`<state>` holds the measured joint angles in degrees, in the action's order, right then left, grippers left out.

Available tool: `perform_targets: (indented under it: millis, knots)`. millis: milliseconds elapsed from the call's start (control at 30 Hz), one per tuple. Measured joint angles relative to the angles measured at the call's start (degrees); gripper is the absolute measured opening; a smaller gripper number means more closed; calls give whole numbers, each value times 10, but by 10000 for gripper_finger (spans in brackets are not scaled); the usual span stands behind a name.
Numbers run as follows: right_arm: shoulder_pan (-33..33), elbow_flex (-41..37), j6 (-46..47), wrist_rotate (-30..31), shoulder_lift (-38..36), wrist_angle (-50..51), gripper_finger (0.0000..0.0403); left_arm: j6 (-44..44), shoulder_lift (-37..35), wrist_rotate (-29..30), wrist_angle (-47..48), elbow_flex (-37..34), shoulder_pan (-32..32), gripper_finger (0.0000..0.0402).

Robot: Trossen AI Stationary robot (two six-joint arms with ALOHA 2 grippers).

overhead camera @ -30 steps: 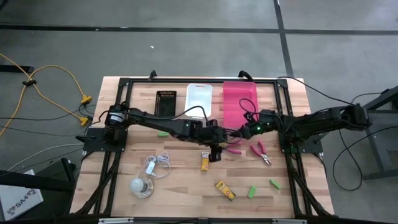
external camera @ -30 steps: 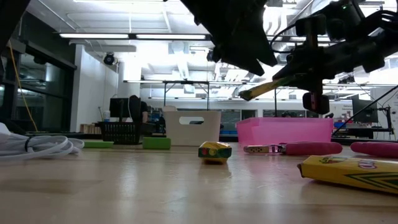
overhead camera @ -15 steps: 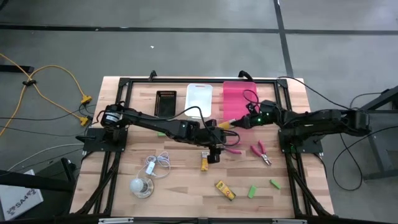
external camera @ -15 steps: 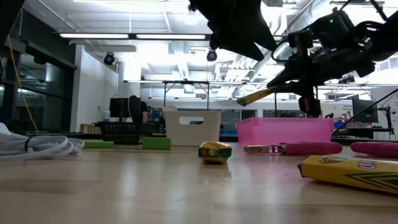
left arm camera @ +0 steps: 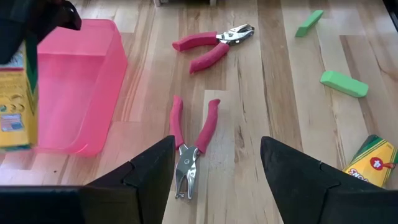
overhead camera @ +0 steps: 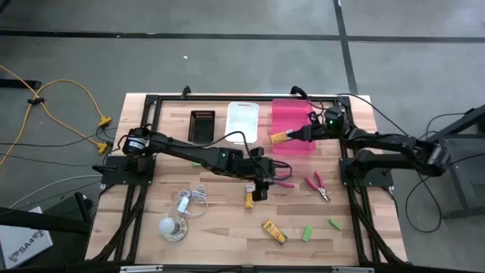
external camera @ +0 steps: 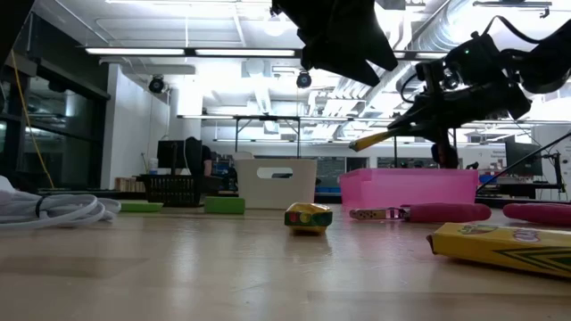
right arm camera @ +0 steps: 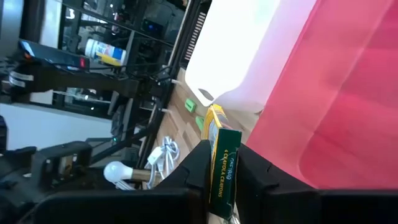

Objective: Pick & Place School Supplies
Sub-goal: Put the left crayon box into the pink bin

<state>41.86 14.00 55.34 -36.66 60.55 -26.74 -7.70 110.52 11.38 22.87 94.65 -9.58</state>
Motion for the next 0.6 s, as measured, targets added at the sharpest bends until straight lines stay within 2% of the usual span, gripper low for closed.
perform_targets:
  millis: [300,600]
  knots:
    - [73,0,-1,-90,0,-10,39,0,0,0,0,0,0,230]
    - [124,0,0,-146,0,-35,39,0,0,0,0,0,0,230]
